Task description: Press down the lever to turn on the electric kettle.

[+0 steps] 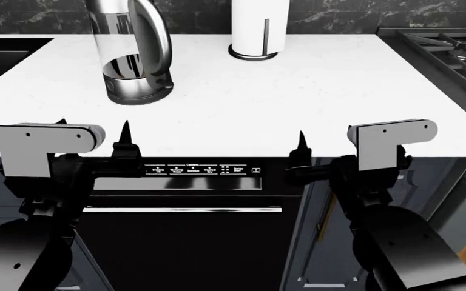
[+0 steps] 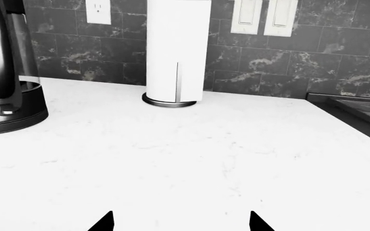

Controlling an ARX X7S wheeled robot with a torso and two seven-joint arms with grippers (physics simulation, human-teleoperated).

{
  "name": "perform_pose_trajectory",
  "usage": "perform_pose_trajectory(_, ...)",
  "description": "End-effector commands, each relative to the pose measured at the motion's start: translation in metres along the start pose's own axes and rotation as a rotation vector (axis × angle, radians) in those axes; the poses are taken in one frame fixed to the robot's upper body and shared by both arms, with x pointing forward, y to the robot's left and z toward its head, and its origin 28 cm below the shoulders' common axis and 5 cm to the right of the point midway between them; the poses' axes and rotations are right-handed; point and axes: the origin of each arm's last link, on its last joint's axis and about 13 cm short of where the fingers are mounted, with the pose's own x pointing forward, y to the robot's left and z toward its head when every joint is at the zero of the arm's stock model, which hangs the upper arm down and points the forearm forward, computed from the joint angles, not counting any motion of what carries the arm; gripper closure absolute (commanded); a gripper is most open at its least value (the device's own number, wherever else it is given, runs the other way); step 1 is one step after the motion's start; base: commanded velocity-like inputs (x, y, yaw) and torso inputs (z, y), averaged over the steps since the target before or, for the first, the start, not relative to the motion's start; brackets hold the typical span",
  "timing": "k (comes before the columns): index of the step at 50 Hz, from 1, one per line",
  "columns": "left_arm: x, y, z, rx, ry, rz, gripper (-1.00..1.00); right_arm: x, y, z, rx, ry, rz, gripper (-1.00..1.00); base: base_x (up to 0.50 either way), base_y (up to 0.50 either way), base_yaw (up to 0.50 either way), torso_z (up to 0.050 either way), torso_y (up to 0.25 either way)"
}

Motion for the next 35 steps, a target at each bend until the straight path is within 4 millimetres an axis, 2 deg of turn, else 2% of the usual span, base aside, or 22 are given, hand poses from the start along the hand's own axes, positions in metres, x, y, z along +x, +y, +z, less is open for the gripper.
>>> perform_pose_trajectory(1, 0.0052, 0.0063, 0.0036, -0.030, 0.030, 0.007, -1.00, 0.0069, -0.0016, 0.0083, 0.005, 0.022, 0.009, -1.00, 0.00, 0.00, 0.00, 0.000, 0.000)
perform_pose_trajectory(35, 0.0024, 0.0076, 0.0024, -0.043, 0.047, 0.002, -1.00, 0.0076, -0.0032, 0.0080, 0.029, 0.016, 0.017, -1.00, 0.00, 0.00, 0.00, 0.000, 0.000)
